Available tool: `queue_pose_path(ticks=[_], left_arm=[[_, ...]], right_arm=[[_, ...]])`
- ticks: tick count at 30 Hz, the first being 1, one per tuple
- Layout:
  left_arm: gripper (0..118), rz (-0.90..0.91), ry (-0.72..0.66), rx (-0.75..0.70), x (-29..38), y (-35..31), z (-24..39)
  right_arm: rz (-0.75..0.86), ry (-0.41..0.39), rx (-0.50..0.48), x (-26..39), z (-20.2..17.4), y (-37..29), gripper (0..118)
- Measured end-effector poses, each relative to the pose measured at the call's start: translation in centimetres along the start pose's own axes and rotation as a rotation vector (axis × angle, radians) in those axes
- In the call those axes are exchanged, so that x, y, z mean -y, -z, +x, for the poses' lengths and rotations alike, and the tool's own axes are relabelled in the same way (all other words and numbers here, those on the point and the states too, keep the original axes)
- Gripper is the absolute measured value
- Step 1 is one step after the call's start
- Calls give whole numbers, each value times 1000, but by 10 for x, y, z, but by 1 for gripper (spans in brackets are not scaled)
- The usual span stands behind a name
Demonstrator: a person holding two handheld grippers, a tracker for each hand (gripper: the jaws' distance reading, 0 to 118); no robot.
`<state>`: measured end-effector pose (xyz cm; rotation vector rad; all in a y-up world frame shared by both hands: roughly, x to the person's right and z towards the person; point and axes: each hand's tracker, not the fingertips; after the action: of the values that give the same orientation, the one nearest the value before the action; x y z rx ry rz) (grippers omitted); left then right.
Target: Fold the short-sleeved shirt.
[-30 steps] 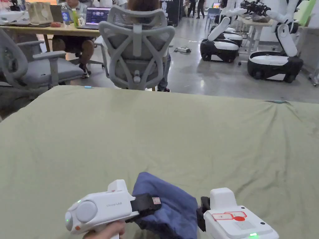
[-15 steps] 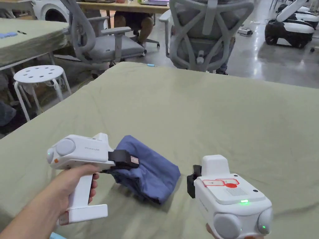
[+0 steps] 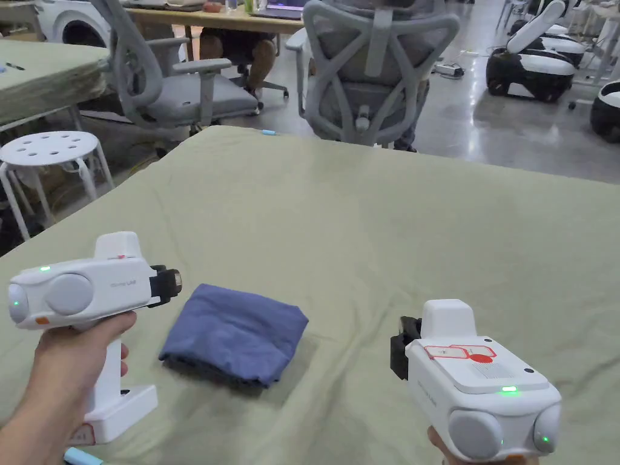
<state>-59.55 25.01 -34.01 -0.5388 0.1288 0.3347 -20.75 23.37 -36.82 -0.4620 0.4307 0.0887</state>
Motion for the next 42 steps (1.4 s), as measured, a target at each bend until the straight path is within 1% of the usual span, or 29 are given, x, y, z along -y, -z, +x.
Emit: queue_pose_path(ticks=[1, 3, 5, 6, 7, 8, 11, 13, 15, 17, 18, 19, 20, 24, 26, 30, 31, 32, 34, 35, 36, 37, 38, 39, 40, 42], left_arm=[[0, 33, 77, -17, 6, -6, 33], [0, 113, 161, -1, 17, -16, 93], [0, 166, 194, 64, 23, -26, 146], [0, 209, 233, 102, 28, -33, 173], [0, 265, 268, 110, 33, -41, 203], [0, 298, 287, 103, 31, -41, 219], [0, 355, 317, 150, 33, -57, 275], [0, 387, 358, 181, 29, -67, 316], [0, 422, 391, 175, 29, -72, 341], [0, 420, 388, 171, 28, -80, 360], [0, 422, 372, 182, 28, -84, 364], [0, 405, 344, 226, 29, -87, 365], [0, 393, 345, 238, 31, -92, 367], [0, 377, 322, 204, 41, -105, 362], [0, 372, 323, 219, 42, -107, 357], [0, 367, 349, 189, 45, -108, 355], [9, 373, 348, 191, 45, -110, 353], [22, 383, 346, 192, 45, -113, 354], [52, 406, 359, 198, 44, -116, 353], [70, 422, 369, 192, 43, -118, 354], [92, 445, 374, 186, 42, -121, 355], [105, 471, 375, 185, 42, -123, 355], [112, 485, 376, 186, 42, -124, 355], [118, 499, 377, 187, 41, -126, 354], [118, 509, 375, 191, 41, -129, 353], [118, 533, 374, 202, 39, -132, 352]], right_arm=[[12, 20, 29, -1, 17, -13, 0], [35, 39, 91, -4, 52, -35, 0], [68, 53, 156, -6, 89, -62, 0], [96, 49, 200, -7, 108, -76, 0], [122, 30, 268, -8, 130, -91, 0], [133, 18, 322, -11, 150, -105, 0], [201, 19, 407, -20, 195, -144, 0], [291, -6, 464, -26, 223, -171, 0], [306, -58, 501, -32, 236, -187, 0], [301, -79, 512, -36, 244, -199, 0], [301, -67, 505, -37, 247, -205, 0], [304, -37, 482, -38, 250, -212, 0], [299, 3, 448, -38, 252, -218, 0], [307, -28, 436, -34, 246, -227, 1], [310, -18, 406, -34, 241, -228, 2], [319, -15, 395, -33, 234, -228, 4], [323, -11, 389, -33, 233, -229, 8], [323, -7, 381, -33, 232, -230, 15], [325, -5, 371, -33, 231, -231, 45], [327, -6, 370, -34, 229, -232, 59], [328, -6, 370, -34, 228, -232, 74], [330, -2, 368, -34, 229, -232, 85], [333, 3, 367, -34, 228, -232, 97], [336, 9, 364, -34, 226, -232, 116], [336, 8, 361, -34, 225, -232, 118], [353, -18, 355, -32, 222, -232, 118]])
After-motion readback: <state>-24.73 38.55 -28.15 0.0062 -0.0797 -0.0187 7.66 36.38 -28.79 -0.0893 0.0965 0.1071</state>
